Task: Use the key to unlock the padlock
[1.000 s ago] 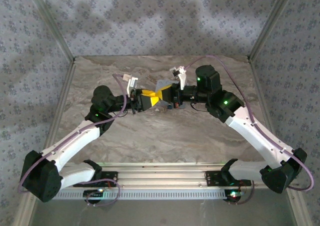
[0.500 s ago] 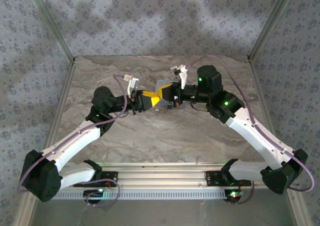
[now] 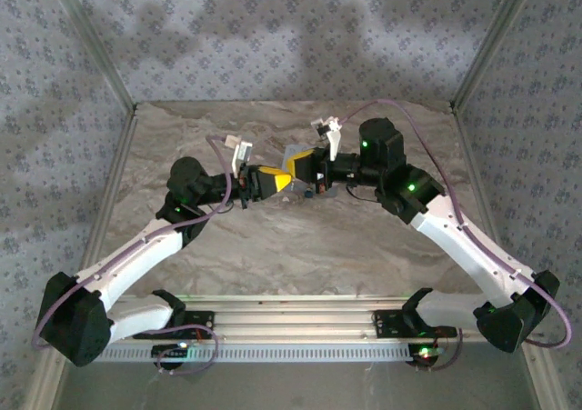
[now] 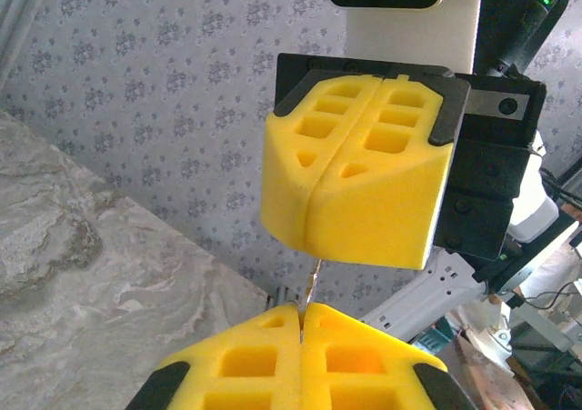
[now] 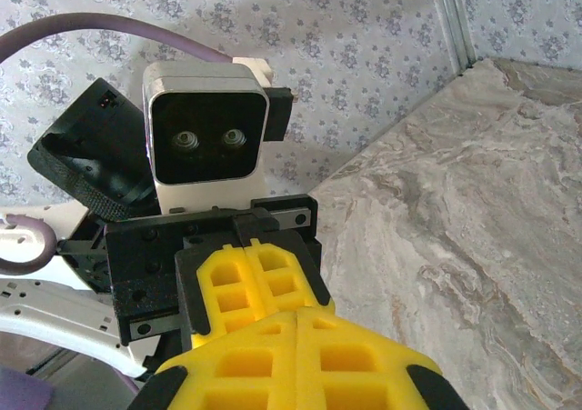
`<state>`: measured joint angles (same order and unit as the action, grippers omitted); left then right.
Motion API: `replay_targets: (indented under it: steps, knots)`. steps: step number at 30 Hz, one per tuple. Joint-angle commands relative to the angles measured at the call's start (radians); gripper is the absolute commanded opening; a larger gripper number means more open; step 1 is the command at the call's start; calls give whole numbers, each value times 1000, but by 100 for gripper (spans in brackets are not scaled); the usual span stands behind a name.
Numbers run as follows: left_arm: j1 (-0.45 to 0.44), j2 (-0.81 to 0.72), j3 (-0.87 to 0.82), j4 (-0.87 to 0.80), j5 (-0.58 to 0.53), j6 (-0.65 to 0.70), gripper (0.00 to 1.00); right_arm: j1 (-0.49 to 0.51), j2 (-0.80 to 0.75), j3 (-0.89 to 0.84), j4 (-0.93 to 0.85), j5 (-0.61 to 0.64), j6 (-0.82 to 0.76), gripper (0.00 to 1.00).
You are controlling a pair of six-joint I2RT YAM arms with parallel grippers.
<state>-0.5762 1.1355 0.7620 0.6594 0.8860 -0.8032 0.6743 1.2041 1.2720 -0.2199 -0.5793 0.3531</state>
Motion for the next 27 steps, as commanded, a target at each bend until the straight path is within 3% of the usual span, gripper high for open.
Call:
replay_targets:
  steps: [1,3,7,10,14,18,27]
  knots:
    - [-3,-11,-4,-6,-6,38,0,3,-5,-8,29,4,18,0]
    - [-1,-24,-7,-34,-19,61,0,2,-6,-10,27,12,24,0]
    - [22,-53,5,-212,-65,149,0,0,-9,-11,-7,63,36,41]
    - [77,-72,-17,-326,-123,178,0,-12,-12,-13,-66,155,57,57]
    - [148,-94,-61,-449,-170,206,0,-40,-7,-46,-144,354,133,59]
    - [167,-120,-82,-638,-287,286,0,-29,57,-113,-188,536,222,54]
    - [210,-123,-159,-714,-334,279,0,83,426,-48,-230,795,268,49]
